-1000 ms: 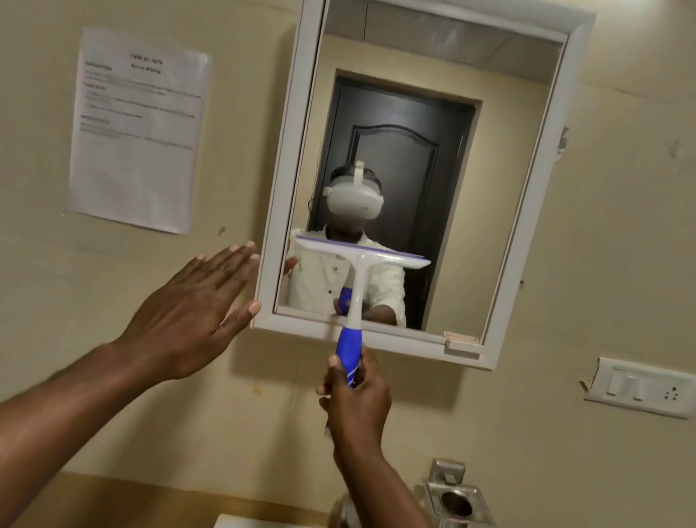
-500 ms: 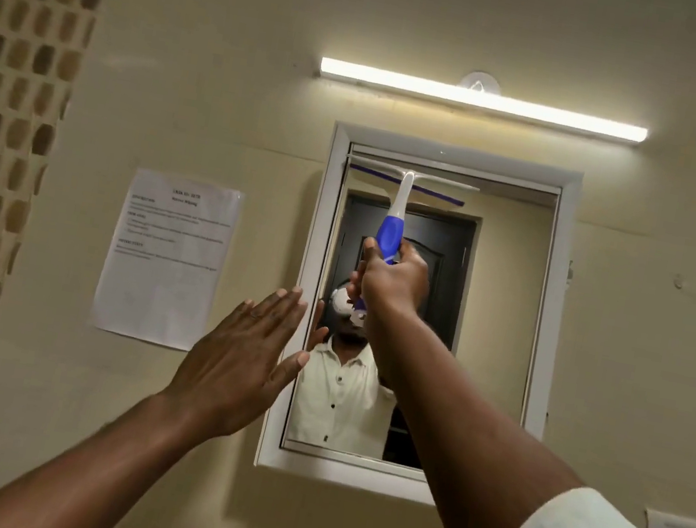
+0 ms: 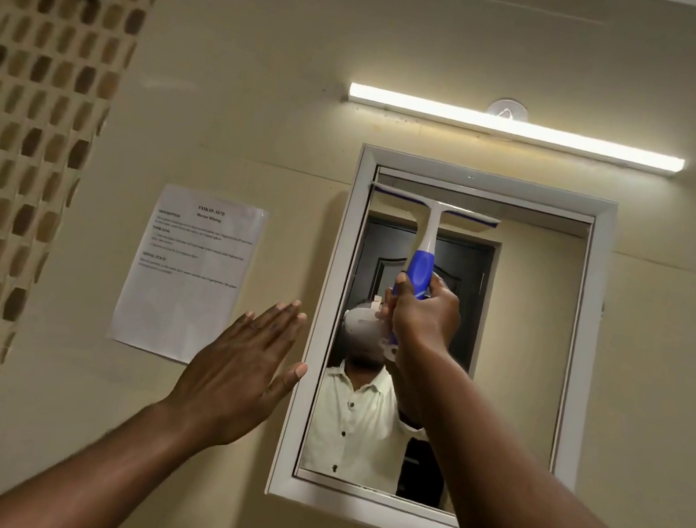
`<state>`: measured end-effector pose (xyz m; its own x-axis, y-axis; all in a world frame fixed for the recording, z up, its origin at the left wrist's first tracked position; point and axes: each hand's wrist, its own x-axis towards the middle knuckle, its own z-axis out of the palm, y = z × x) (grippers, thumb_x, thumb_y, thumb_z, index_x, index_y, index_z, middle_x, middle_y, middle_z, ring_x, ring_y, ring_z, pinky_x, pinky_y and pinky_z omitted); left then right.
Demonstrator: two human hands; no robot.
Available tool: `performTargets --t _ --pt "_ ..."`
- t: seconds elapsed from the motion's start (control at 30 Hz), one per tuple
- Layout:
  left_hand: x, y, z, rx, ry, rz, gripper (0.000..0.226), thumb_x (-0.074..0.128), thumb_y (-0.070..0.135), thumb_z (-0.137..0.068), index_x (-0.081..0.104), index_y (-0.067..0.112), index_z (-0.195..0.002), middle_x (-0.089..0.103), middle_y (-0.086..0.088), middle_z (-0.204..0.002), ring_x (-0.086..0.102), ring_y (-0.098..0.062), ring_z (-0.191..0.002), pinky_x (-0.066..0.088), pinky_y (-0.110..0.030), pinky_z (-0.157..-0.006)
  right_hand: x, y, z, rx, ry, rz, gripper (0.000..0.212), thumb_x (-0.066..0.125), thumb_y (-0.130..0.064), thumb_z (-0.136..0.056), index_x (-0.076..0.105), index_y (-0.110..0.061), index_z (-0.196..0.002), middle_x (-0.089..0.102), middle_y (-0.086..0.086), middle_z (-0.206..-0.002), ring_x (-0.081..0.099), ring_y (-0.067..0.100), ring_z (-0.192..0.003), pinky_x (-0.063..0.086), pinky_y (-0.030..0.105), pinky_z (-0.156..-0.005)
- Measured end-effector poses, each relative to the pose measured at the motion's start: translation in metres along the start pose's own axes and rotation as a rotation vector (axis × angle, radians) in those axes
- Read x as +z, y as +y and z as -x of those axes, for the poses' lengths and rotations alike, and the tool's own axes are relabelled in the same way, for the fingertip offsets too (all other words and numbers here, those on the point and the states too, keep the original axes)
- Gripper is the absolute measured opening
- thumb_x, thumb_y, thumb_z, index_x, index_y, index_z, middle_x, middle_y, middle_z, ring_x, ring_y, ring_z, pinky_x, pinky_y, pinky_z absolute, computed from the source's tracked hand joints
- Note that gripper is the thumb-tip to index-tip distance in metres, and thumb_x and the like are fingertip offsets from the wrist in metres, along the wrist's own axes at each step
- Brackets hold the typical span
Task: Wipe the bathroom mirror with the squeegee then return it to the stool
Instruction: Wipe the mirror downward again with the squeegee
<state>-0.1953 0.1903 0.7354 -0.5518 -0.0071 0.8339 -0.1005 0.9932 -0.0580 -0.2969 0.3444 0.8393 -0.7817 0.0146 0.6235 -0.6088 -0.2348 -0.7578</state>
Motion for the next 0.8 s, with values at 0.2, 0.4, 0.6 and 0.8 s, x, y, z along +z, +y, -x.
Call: performTargets --t 0.2,0.4,0.6,0.8 --pt "0.01 0.005 0.008 -0.011 -0.044 0.009 0.067 0.003 0.059 -0.089 -0.008 0.027 -0.148 -0.015 0.014 -0.156 -0.018 0.002 -0.139 -0.01 -0.022 -0.114 -0.009 0.046 0.025 -0.027 0.031 0.082 0.042 0.062 -0.021 -0.089 0.049 -0.013 -0.128 0.063 0.009 -0.093 0.063 0.016 -0.071 0.054 0.027 -0.061" --pt "0.019 0.02 0.017 -0.018 -0.085 0.066 0.063 0.013 0.054 -0.094 -0.005 0.026 -0.148 -0.01 0.012 -0.157 -0.016 0.003 -0.138 -0.009 -0.022 -0.114 -0.022 0.102 0.073 0.066 0.033 0.157 0.036 0.062 -0.028 -0.089 0.052 -0.019 -0.123 0.067 0.009 -0.1 0.067 0.027 -0.088 0.058 0.045 -0.078" --pt "0.038 0.032 0.038 -0.031 -0.151 0.067 0.064 0.014 0.053 -0.094 0.0 0.024 -0.149 -0.003 0.007 -0.159 -0.004 -0.005 -0.144 -0.004 -0.026 -0.114 -0.044 0.151 0.129 0.161 0.021 0.176 0.04 0.063 -0.028 -0.088 0.053 -0.022 -0.127 0.066 0.006 -0.105 0.066 0.027 -0.094 0.054 0.047 -0.088" --pt "0.064 0.047 0.08 -0.051 -0.258 0.111 0.063 0.021 0.051 -0.095 0.005 0.023 -0.149 0.004 0.005 -0.159 0.003 -0.007 -0.145 0.002 -0.028 -0.115 -0.066 0.197 0.185 0.26 0.003 0.196 0.012 0.064 -0.027 -0.087 0.056 -0.021 -0.094 0.065 0.007 -0.079 0.065 0.028 -0.071 0.053 0.033 -0.063"
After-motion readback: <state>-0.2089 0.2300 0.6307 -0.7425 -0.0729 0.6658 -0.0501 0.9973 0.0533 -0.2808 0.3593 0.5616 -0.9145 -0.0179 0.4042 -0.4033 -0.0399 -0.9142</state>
